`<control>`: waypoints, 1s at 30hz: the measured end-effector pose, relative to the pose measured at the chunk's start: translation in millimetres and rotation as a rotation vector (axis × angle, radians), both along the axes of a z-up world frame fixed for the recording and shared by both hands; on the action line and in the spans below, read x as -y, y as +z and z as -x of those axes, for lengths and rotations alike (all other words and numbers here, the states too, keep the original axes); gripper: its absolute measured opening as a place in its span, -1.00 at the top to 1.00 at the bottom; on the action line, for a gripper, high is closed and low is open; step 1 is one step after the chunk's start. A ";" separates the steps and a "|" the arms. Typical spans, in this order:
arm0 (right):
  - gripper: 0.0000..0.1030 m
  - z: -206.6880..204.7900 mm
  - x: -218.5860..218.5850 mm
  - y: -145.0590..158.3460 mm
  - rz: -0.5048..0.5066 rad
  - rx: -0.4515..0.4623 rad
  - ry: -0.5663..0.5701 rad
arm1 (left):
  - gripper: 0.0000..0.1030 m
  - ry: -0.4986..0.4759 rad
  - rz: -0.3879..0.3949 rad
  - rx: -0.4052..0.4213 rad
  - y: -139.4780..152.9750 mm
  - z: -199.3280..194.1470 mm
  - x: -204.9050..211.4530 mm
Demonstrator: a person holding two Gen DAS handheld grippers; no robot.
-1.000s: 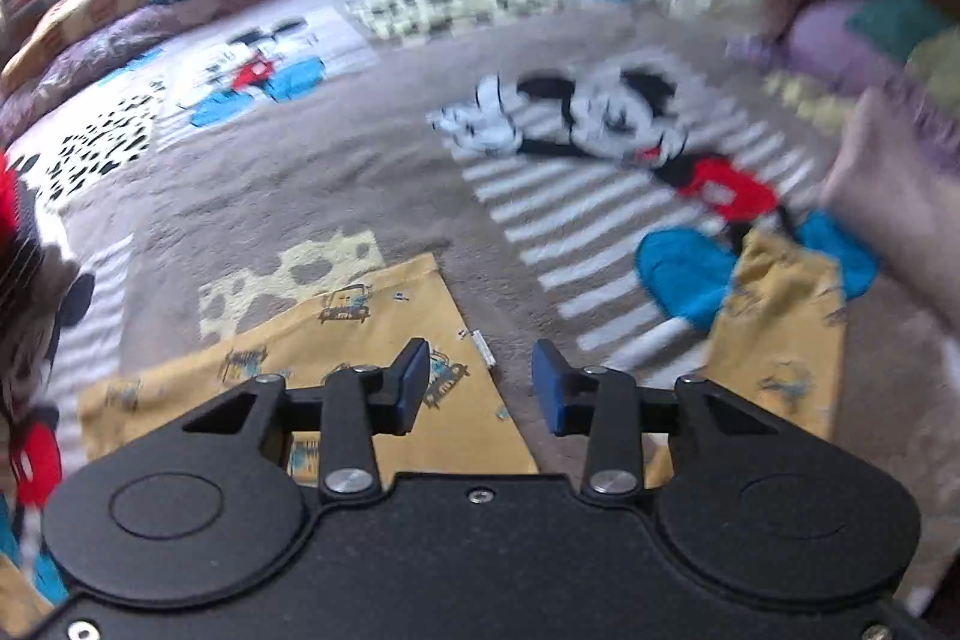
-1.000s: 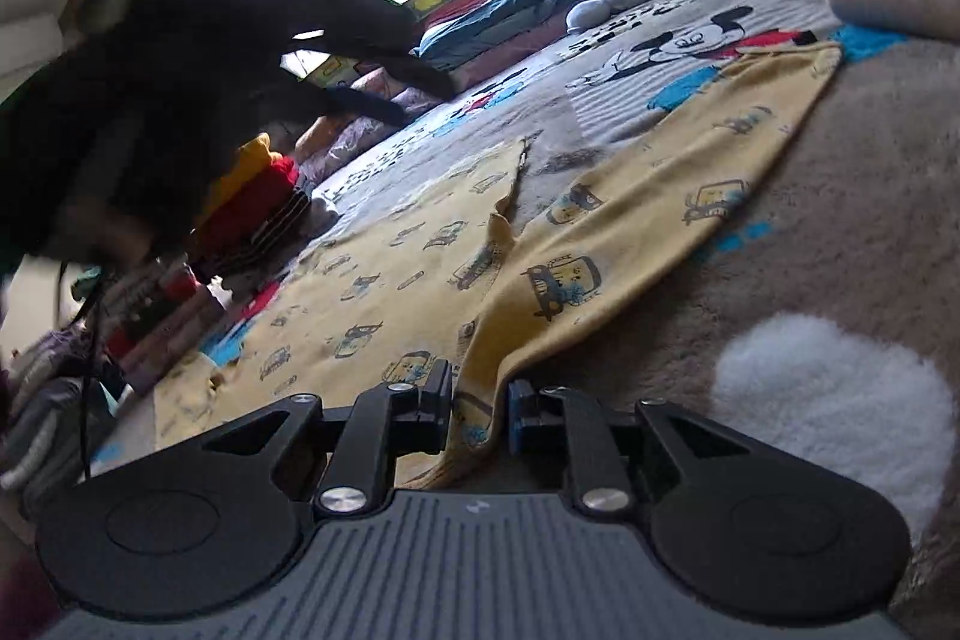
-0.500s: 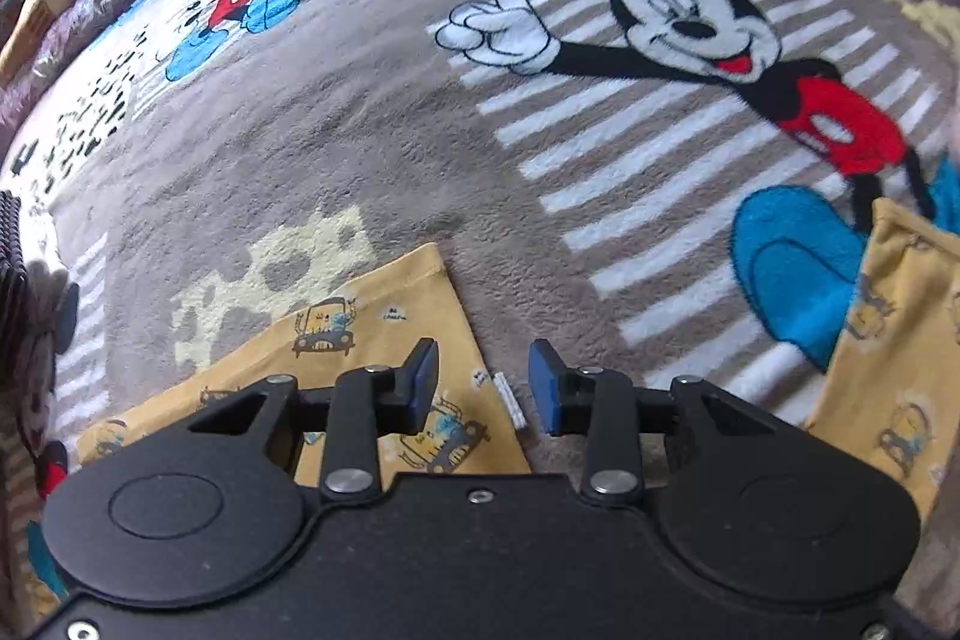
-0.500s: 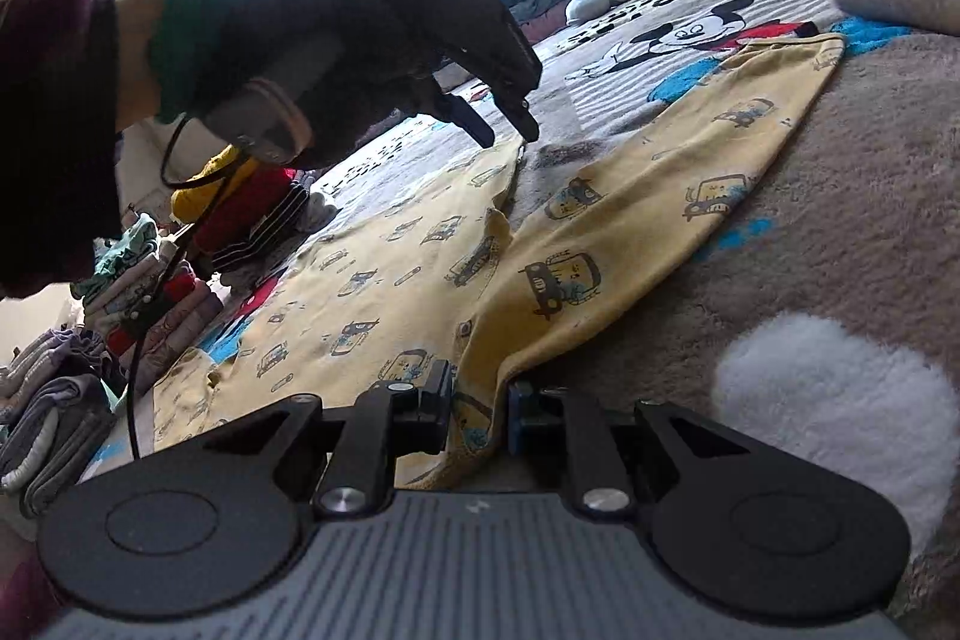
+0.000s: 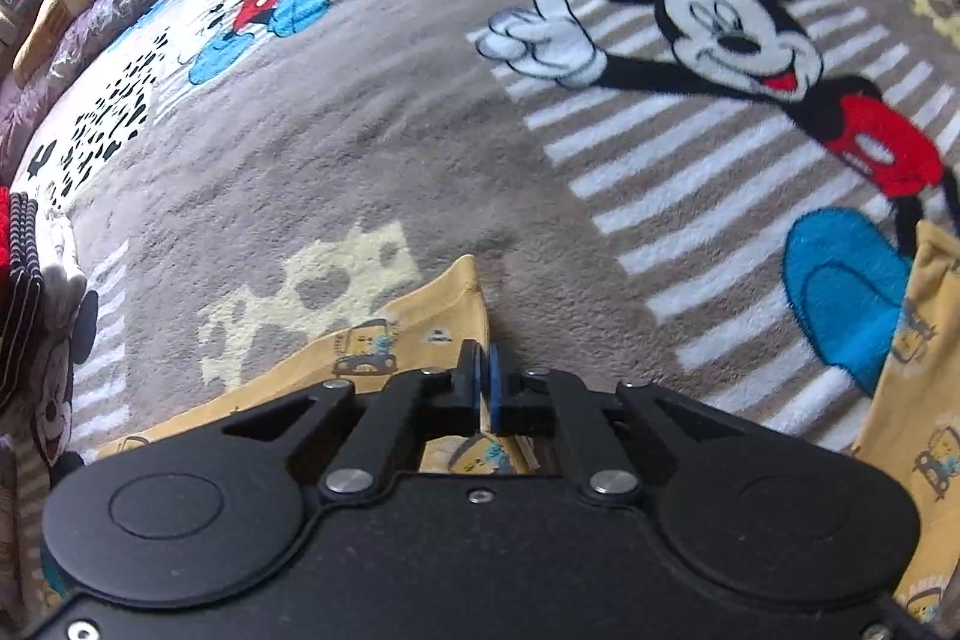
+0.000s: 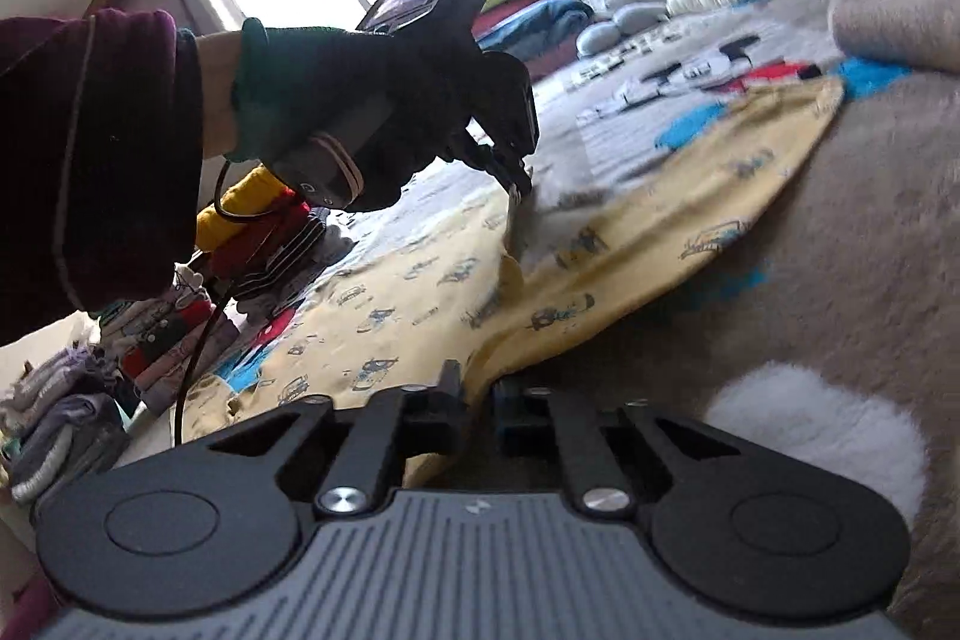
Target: Fold clothes
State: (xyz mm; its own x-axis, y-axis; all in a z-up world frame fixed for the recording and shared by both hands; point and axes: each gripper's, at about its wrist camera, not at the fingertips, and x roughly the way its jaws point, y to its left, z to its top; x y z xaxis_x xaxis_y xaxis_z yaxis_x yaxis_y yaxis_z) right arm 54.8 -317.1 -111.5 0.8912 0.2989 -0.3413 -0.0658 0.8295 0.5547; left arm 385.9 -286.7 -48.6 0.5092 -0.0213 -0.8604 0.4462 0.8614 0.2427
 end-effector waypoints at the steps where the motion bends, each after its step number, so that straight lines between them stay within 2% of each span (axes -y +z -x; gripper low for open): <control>1: 0.84 0.9 -1.7 2.0 0.015 0.008 0.003 | 0.98 0.003 0.020 0.002 3.1 0.2 -4.7; 8: 0.85 5.5 -28.7 19.1 0.220 0.086 0.052 | 0.98 0.001 0.153 0.040 23.0 3.2 -43.0; 12: 0.85 8.0 -48.6 26.8 0.319 0.138 0.103 | 0.98 0.000 0.202 0.062 28.8 3.1 -64.7; 21: 0.85 5.8 -90.9 31.5 0.506 0.189 0.211 | 0.98 0.031 0.366 0.046 19.7 -5.6 -114.6; 30: 0.85 4.9 -128.9 27.2 0.666 0.179 0.330 | 0.98 0.039 0.473 0.048 -3.1 -6.0 -146.1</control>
State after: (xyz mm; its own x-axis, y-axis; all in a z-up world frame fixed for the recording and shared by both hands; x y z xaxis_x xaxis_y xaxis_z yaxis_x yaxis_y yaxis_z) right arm 49.9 -188.2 -84.3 0.8502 0.3403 -0.4018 -0.4096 0.9070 -0.0984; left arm 391.9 -140.6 -51.7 0.5565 -0.3851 -0.7362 0.4089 0.8983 -0.1608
